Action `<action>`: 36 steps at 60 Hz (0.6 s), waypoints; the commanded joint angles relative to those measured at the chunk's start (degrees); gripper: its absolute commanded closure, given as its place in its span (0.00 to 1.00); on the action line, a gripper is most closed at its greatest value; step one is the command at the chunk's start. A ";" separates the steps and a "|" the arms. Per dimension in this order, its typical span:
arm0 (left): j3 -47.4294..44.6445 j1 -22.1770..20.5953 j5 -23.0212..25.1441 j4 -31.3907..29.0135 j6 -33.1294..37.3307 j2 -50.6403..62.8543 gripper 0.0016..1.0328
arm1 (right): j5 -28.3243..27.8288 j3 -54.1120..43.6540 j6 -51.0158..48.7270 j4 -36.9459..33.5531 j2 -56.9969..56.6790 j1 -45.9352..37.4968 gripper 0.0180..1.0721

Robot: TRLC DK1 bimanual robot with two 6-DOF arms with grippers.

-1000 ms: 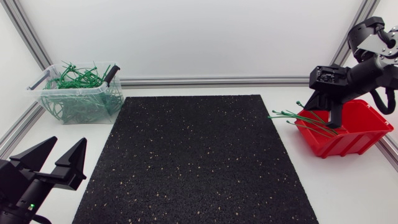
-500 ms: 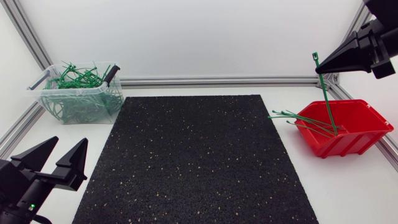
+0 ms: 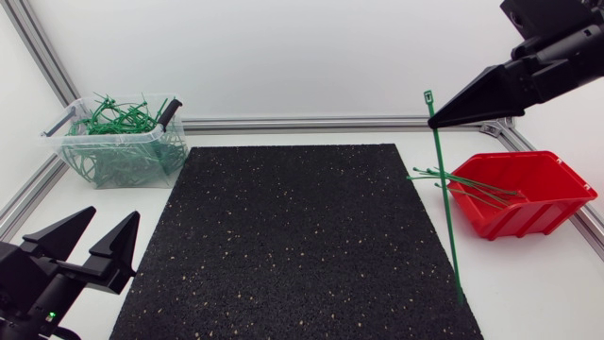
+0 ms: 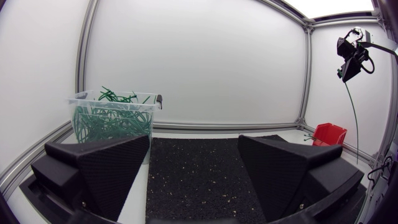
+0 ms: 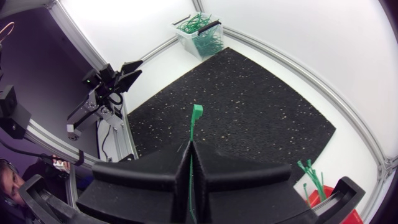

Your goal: Take a green cable tie from the red box, thread the tail through the head to close it, then place it in the transparent bin on the left.

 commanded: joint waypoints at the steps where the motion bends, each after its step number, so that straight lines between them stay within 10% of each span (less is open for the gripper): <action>1: -2.26 -0.59 0.97 0.15 -0.68 -0.25 0.04 | -2.62 -2.75 1.45 -1.39 1.08 1.36 0.94; 36: 5.74 -5.95 5.01 2.52 -6.66 11.26 0.04 | -13.25 -11.81 20.44 13.28 2.66 17.18 0.95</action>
